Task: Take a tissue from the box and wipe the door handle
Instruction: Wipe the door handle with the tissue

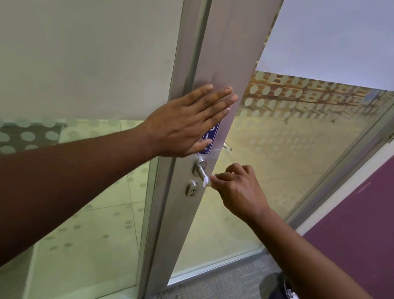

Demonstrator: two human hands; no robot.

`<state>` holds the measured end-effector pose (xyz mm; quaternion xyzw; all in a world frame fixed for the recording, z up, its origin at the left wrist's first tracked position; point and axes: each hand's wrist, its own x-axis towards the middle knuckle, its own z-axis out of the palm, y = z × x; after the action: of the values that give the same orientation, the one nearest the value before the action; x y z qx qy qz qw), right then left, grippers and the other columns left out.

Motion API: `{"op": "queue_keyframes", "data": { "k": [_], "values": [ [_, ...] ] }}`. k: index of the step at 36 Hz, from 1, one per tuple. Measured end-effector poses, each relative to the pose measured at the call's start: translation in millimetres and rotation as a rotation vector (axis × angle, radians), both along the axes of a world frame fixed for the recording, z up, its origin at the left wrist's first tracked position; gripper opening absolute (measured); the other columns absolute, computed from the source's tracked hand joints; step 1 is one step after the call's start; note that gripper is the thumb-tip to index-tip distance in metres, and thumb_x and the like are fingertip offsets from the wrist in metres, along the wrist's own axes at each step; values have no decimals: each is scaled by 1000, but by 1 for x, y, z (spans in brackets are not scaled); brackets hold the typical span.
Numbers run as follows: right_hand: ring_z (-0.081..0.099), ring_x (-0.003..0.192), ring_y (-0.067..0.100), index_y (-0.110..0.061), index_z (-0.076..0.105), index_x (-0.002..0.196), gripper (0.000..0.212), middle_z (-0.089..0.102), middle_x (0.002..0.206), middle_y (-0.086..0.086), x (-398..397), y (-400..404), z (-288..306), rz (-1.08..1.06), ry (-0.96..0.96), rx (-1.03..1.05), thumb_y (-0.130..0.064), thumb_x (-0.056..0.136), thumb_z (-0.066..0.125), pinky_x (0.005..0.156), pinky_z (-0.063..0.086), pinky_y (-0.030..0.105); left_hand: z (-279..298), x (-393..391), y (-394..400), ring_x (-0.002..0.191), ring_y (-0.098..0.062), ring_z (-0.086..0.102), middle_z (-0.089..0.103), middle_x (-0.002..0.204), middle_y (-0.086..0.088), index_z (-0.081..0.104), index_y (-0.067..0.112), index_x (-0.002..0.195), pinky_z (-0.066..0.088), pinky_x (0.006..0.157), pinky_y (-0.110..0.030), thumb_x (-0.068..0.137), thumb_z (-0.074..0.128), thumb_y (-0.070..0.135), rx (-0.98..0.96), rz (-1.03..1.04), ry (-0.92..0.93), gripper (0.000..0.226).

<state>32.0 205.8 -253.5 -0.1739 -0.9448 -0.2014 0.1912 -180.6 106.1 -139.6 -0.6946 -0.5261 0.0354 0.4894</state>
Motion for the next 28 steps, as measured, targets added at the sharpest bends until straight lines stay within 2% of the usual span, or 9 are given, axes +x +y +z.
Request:
{"op": "queue_keyframes", "data": {
  "k": [4, 8, 12, 14, 19, 23, 25, 28],
  "values": [
    [53, 90, 20, -28, 75, 102, 11, 76, 92, -12, -4, -4, 1, -45, -14, -67, -28, 92, 68, 73, 34, 33, -5, -5, 3, 158, -34, -5, -11, 168, -20, -5, 2, 160, 2, 129, -45, 103, 3, 55, 2, 33, 37, 78],
    [49, 92, 18, -31, 72, 103, 14, 75, 90, -12, -16, -11, 1, -151, -52, -116, -31, 97, 59, 78, 35, 35, -8, -10, 8, 158, -35, -7, -14, 167, -22, -7, 1, 160, 5, 129, -46, 104, 3, 55, -4, 45, 73, 79],
    [50, 78, 25, -17, 71, 87, 4, 70, 69, 0, -39, -30, 2, -260, -5, -103, -18, 83, 69, 77, 35, 38, -9, -13, 10, 158, -36, -8, -11, 168, -23, -5, 0, 161, 5, 129, -47, 104, 3, 55, -10, 53, 83, 80],
    [51, 76, 28, -10, 71, 85, 10, 69, 70, 8, -49, -40, -2, -303, 3, -68, -16, 77, 74, 76, 38, 41, -9, -14, 10, 158, -36, -8, -10, 168, -23, -4, -1, 161, 4, 129, -47, 104, 3, 54, -4, 44, 96, 79],
    [57, 88, 34, 0, 73, 97, 35, 70, 95, 16, -50, -44, -5, -236, 14, 27, -17, 68, 86, 81, 44, 48, -9, -19, 9, 158, -36, -6, -10, 168, -24, -7, -3, 160, 1, 129, -46, 104, 1, 51, -6, 29, 147, 79],
    [55, 86, 32, -3, 72, 104, 38, 67, 91, 13, -33, -33, -6, -110, -48, 142, -19, 72, 84, 83, 44, 50, -11, -22, 10, 158, -36, -3, -8, 169, -25, -6, -5, 160, 3, 130, -44, 105, -2, 49, 0, 14, 197, 77],
    [55, 84, 31, -4, 69, 113, 37, 64, 87, 10, -22, -27, -10, -59, -46, 203, -18, 80, 78, 84, 39, 49, -11, -23, 10, 158, -35, -2, -8, 169, -24, -7, -5, 160, 3, 129, -44, 104, -4, 48, 9, 8, 216, 77],
    [58, 86, 30, -5, 65, 121, 36, 65, 94, 7, -3, -14, -18, -9, -9, 260, -14, 86, 70, 88, 39, 50, -10, -21, 10, 158, -35, -2, -8, 169, -24, -9, -6, 160, 4, 129, -44, 104, -3, 49, -1, 17, 230, 78]
  ]
}}
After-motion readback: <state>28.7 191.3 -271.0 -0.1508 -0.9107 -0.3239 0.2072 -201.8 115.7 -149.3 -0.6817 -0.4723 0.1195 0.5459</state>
